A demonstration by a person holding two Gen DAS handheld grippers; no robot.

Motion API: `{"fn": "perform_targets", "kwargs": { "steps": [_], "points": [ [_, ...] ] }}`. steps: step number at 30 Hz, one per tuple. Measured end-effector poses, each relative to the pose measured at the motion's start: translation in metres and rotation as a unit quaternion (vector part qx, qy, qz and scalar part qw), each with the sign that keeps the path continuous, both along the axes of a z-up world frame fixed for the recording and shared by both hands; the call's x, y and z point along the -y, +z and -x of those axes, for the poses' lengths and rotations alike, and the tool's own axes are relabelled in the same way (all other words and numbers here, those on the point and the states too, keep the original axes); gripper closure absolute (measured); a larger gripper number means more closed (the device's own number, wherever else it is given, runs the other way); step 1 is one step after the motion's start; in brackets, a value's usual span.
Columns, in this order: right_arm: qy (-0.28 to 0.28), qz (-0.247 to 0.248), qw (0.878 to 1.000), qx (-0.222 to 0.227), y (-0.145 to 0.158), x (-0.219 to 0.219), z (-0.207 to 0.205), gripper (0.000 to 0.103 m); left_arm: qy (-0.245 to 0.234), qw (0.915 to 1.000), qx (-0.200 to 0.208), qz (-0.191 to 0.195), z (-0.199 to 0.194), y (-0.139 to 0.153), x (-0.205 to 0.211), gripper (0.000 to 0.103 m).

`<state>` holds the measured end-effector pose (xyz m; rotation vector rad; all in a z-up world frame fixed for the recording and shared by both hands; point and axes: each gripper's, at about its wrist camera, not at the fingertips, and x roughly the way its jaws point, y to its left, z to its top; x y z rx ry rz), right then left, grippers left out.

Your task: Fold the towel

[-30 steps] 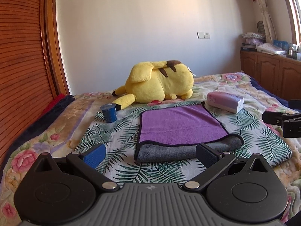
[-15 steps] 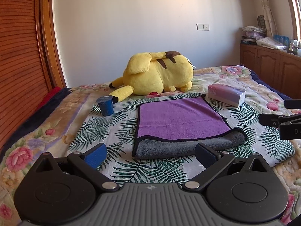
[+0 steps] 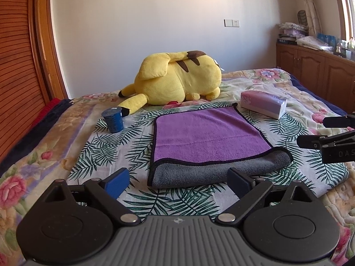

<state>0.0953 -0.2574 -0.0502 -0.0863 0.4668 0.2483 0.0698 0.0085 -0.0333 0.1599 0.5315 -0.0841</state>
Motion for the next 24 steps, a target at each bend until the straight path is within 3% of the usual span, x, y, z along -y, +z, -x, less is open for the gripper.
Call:
{"fn": "perform_targets", "kwargs": {
  "steps": [10, 15, 17, 24],
  "points": [
    [0.006, -0.003, 1.000, -0.029, -0.011, 0.002, -0.022, 0.015, -0.011, 0.9998, -0.016, 0.008, -0.025, -0.007, -0.005, 0.031],
    [0.012, -0.008, 0.999, -0.045, -0.016, 0.003, -0.034, 0.020, -0.011, 0.9996, -0.025, 0.009, -0.040, -0.013, -0.010, 0.039],
    [0.014, -0.010, 0.998, -0.052, -0.019, 0.004, -0.038, 0.022, -0.013, 0.9994, -0.029, 0.009, -0.046, -0.016, -0.011, 0.047],
    [0.023, -0.011, 0.997, -0.072, -0.026, 0.004, -0.050, 0.026, -0.013, 0.9991, -0.041, 0.000, -0.069, -0.027, -0.016, 0.052]
  ]
}}
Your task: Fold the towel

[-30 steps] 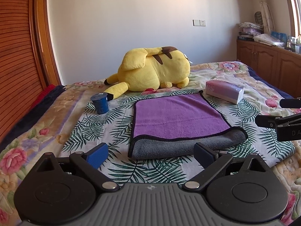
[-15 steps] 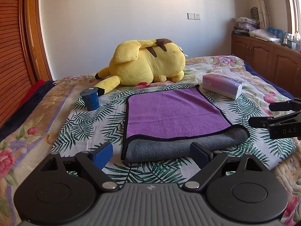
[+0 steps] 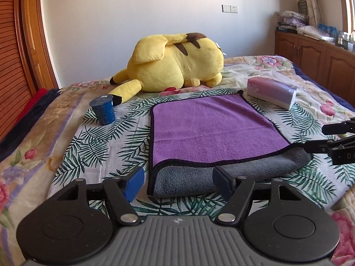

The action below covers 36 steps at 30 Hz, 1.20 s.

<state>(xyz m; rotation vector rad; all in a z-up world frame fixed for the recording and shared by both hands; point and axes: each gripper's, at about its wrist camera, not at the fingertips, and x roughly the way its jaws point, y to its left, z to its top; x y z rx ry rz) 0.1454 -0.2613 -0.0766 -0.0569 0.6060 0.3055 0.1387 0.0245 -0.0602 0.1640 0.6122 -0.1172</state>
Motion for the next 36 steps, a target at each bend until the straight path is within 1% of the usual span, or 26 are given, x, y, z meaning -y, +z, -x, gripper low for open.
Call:
{"fn": "perform_targets", "kwargs": {
  "steps": [11, 15, 22, 25, 28, 32, 36],
  "points": [
    [0.012, -0.005, 1.000, -0.026, -0.010, -0.002, -0.016, 0.030, 0.007, 0.9997, -0.020, -0.009, -0.031, -0.019, -0.012, 0.053],
    [0.014, -0.013, 0.999, -0.035, -0.013, 0.000, -0.020, 0.031, 0.009, 0.9996, -0.026, -0.006, -0.040, -0.023, -0.017, 0.055],
    [0.018, -0.017, 0.998, -0.054, -0.017, 0.001, -0.026, 0.034, 0.003, 0.9993, -0.038, 0.006, -0.051, -0.031, -0.022, 0.065],
    [0.017, -0.016, 0.998, -0.064, -0.021, 0.002, -0.028, 0.035, 0.003, 0.9989, -0.046, 0.013, -0.055, -0.034, -0.024, 0.066],
    [0.018, -0.013, 0.997, -0.078, -0.024, 0.001, -0.030, 0.040, 0.004, 0.9982, -0.056, 0.020, -0.059, -0.038, -0.027, 0.070],
    [0.021, -0.011, 0.996, -0.092, -0.026, 0.001, -0.031, 0.043, 0.004, 0.9973, -0.069, 0.025, -0.061, -0.043, -0.030, 0.079],
    [0.024, -0.009, 0.994, -0.104, -0.029, 0.001, -0.032, 0.043, 0.000, 0.9968, -0.077, 0.019, -0.060, -0.047, -0.027, 0.082]
  ]
}}
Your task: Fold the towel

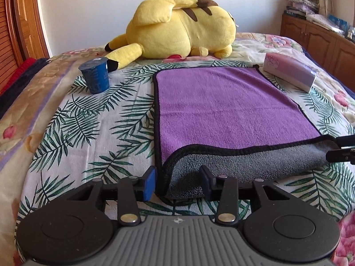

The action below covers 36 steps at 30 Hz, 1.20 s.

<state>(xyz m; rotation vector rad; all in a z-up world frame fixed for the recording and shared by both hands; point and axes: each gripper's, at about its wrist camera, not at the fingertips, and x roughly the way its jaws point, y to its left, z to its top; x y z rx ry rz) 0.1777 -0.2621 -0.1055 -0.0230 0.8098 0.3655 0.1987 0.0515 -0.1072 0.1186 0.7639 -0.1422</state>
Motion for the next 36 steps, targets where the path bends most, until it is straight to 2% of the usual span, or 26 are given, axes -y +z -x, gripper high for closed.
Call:
{"fn": "perform_targets", "kwargs": {
  "steps": [6, 12, 19, 21, 22, 24, 26, 27, 36],
  "points": [
    [-0.001, 0.003, 1.000, -0.010, -0.002, 0.001, -0.001, 0.043, -0.004, 0.9999, -0.011, -0.008, 0.000, -0.006, 0.002, 0.084],
    [-0.005, 0.002, 1.000, -0.018, -0.002, 0.005, -0.004, 0.052, -0.005, 0.9998, -0.014, -0.011, 0.001, -0.009, 0.003, 0.084],
    [-0.009, 0.002, 1.000, -0.020, -0.003, 0.008, -0.006, 0.053, -0.005, 0.9998, -0.013, -0.011, 0.001, -0.010, 0.003, 0.084],
    [-0.004, 0.002, 1.000, -0.016, -0.002, 0.007, -0.005, 0.061, -0.006, 0.9999, -0.012, -0.008, 0.002, -0.009, 0.002, 0.087],
    [-0.003, 0.003, 1.000, -0.013, -0.001, 0.007, -0.004, 0.065, -0.006, 0.9999, -0.012, -0.004, 0.002, -0.009, 0.002, 0.092],
    [-0.002, 0.005, 1.000, -0.011, 0.000, 0.007, -0.004, 0.082, -0.009, 0.9999, -0.010, 0.002, 0.002, -0.007, 0.001, 0.103],
    [-0.001, 0.006, 1.000, -0.009, 0.000, 0.008, -0.005, 0.086, -0.011, 0.9999, -0.005, 0.004, 0.004, -0.005, 0.002, 0.103],
    [-0.001, 0.007, 1.000, -0.008, 0.001, 0.009, -0.005, 0.094, -0.011, 0.9999, -0.002, 0.004, 0.005, -0.003, 0.003, 0.103],
    [0.005, -0.005, 1.000, 0.028, 0.010, 0.012, -0.004, 0.097, -0.020, 0.9991, 0.033, 0.019, 0.010, 0.015, 0.003, 0.103]
  ]
}}
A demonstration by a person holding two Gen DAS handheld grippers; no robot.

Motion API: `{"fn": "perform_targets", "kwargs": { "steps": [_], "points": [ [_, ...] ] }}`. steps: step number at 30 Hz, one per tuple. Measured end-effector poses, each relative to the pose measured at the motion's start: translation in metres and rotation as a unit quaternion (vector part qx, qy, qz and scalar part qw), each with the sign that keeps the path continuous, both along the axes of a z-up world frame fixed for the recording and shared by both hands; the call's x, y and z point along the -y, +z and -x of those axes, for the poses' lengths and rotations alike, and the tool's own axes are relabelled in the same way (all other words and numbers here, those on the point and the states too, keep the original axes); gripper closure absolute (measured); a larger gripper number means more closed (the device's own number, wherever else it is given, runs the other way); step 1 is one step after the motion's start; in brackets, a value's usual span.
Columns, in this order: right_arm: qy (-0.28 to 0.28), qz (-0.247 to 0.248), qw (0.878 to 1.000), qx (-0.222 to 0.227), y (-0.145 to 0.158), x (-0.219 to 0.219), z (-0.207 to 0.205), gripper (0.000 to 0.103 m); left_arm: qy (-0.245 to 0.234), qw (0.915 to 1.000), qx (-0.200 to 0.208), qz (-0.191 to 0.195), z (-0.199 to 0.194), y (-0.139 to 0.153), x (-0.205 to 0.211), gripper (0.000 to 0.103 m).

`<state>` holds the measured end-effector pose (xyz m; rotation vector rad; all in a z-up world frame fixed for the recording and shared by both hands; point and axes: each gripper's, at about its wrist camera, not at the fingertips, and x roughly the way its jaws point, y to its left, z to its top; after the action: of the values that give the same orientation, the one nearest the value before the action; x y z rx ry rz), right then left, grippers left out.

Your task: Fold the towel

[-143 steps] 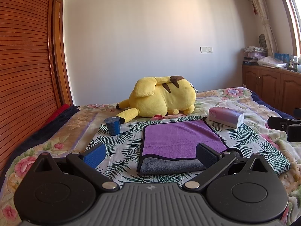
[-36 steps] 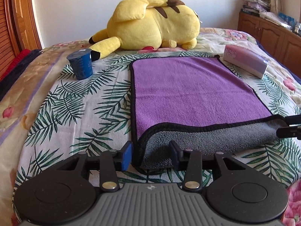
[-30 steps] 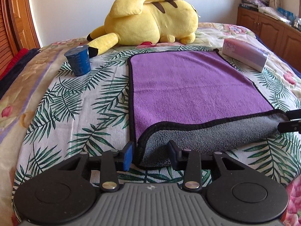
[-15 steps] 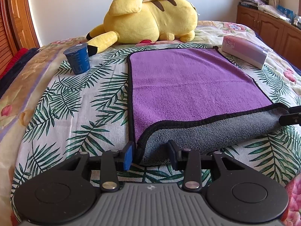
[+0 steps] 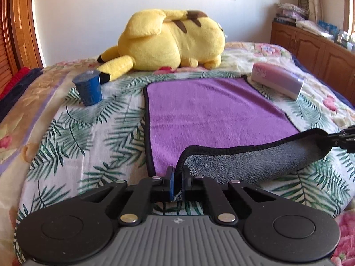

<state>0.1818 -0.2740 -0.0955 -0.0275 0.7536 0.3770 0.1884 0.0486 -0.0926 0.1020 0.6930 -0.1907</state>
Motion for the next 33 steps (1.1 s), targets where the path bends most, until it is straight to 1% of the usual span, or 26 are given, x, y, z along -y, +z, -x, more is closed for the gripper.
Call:
{"fn": "perform_targets", "kwargs": {
  "steps": [14, 20, 29, 33],
  "points": [
    [-0.003, -0.018, 0.998, 0.056, 0.018, 0.006, -0.004, 0.098, 0.001, 0.9989, 0.041, 0.022, 0.004, 0.028, -0.003, 0.103],
    [0.003, -0.026, 0.997, 0.073, 0.027, 0.005, -0.007, 0.098, -0.009, 0.9988, 0.047, 0.013, 0.000, 0.035, 0.001, 0.103],
    [0.012, -0.016, 0.995, 0.096, 0.037, 0.001, -0.019, 0.098, -0.029, 0.9975, 0.063, 0.011, -0.012, 0.050, 0.005, 0.103],
    [0.012, -0.009, 0.995, 0.101, 0.038, -0.001, -0.027, 0.098, -0.036, 0.9971, 0.067, 0.000, -0.021, 0.054, 0.006, 0.103]
  ]
}}
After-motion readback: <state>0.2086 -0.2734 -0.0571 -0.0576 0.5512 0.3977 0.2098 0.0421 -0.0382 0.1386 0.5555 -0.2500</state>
